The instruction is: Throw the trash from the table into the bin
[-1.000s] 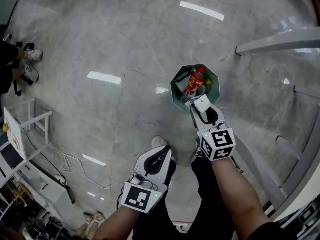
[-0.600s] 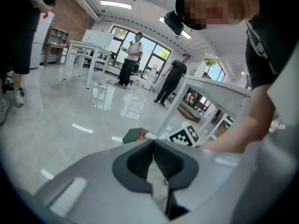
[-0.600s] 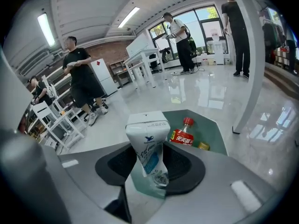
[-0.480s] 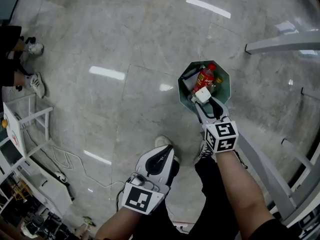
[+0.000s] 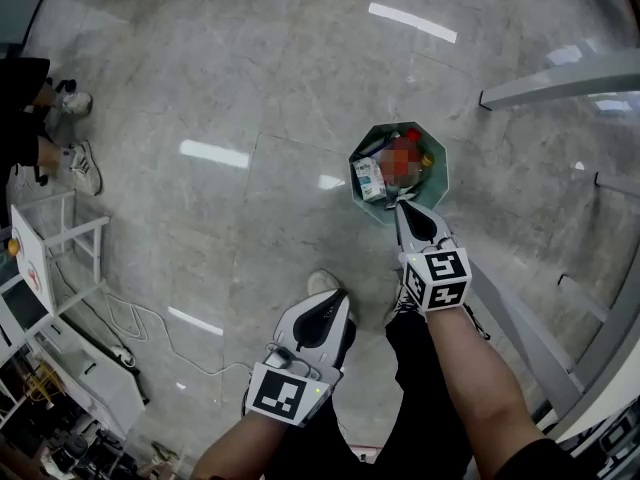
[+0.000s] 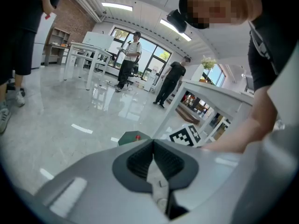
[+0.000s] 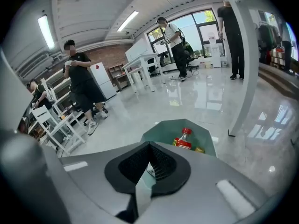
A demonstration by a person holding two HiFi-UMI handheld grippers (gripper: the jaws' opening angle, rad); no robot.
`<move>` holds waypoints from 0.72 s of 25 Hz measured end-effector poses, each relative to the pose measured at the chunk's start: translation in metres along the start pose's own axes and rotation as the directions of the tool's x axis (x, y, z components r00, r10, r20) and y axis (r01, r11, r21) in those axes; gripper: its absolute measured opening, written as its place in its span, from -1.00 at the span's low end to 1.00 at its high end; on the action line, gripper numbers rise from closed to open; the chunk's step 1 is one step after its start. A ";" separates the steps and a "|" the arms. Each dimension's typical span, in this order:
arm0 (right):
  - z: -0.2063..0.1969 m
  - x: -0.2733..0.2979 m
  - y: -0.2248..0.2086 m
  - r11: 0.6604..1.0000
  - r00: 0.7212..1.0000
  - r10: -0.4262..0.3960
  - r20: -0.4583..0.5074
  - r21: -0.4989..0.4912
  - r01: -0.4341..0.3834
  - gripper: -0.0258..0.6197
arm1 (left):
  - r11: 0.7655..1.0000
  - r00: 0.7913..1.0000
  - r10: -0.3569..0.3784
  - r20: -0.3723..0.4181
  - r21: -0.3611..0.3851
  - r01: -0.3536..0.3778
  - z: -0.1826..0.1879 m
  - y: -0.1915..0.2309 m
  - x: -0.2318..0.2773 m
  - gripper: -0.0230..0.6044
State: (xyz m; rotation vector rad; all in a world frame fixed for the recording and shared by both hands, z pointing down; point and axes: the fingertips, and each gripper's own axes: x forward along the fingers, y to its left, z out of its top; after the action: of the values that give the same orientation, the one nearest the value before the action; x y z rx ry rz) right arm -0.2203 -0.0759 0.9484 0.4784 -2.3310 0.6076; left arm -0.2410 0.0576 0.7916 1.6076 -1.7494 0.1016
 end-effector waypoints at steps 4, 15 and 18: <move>0.030 -0.039 0.024 0.999 0.999 0.035 0.021 0.011 -0.036 -0.94 | 1.000 1.000 -0.010 0.000 0.013 0.010 0.027 -0.022 -0.014 -0.91; 0.185 -0.230 0.109 0.991 0.977 0.130 0.169 -0.040 -0.125 -0.94 | 0.996 0.997 -0.059 0.047 0.077 0.055 0.164 -0.127 -0.092 -0.91; 0.228 -0.273 0.112 0.991 0.965 0.123 0.232 -0.075 -0.108 -0.94 | 0.989 0.994 -0.097 0.048 0.112 0.091 0.199 -0.148 -0.105 -0.91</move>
State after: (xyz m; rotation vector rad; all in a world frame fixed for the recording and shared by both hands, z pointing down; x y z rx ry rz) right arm -0.1992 -0.0603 0.5764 0.4067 -2.6106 0.5564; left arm -0.2078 0.0093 0.5287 1.7849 -1.7307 0.1126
